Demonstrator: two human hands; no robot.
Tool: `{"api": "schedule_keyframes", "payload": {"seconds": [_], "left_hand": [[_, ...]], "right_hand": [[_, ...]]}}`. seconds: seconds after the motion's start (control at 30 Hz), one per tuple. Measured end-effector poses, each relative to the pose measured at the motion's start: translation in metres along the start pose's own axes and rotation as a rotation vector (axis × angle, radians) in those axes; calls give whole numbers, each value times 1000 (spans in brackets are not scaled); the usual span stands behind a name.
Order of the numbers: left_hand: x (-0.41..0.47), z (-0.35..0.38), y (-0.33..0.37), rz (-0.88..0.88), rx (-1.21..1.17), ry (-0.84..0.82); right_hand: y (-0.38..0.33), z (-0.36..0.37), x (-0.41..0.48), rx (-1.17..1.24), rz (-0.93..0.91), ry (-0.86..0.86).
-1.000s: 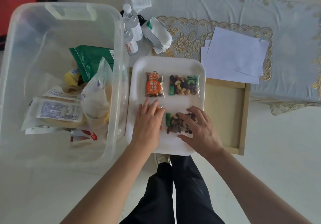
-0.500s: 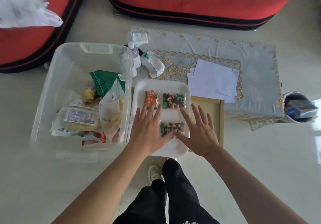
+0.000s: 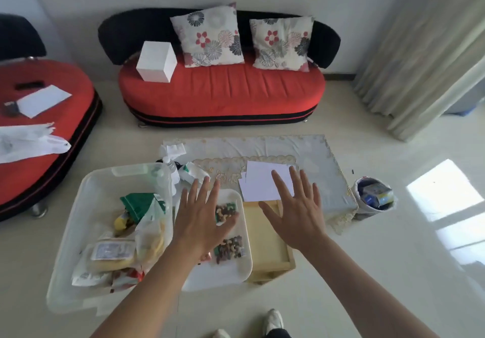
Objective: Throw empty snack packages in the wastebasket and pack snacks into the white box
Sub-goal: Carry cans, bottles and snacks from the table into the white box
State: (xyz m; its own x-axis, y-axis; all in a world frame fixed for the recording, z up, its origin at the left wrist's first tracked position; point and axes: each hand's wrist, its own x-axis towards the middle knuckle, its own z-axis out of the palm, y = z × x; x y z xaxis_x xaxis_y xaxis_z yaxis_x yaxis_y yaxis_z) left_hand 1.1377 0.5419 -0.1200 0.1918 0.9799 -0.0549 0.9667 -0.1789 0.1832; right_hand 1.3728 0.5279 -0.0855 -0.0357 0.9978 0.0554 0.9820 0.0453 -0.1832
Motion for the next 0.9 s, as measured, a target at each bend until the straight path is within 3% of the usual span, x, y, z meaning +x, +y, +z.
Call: {"api": "schedule_keyframes", "payload": {"seconds": [0.23, 0.5, 0.9], "left_hand": [[13, -38, 61, 201, -65, 126], [-1, -45, 178, 416, -63, 109], [-148, -21, 435, 839, -83, 15]], "right_hand": [[43, -43, -53, -19, 165, 3], [130, -78, -138, 1, 437, 95], [270, -150, -415, -14, 950, 162]]}}
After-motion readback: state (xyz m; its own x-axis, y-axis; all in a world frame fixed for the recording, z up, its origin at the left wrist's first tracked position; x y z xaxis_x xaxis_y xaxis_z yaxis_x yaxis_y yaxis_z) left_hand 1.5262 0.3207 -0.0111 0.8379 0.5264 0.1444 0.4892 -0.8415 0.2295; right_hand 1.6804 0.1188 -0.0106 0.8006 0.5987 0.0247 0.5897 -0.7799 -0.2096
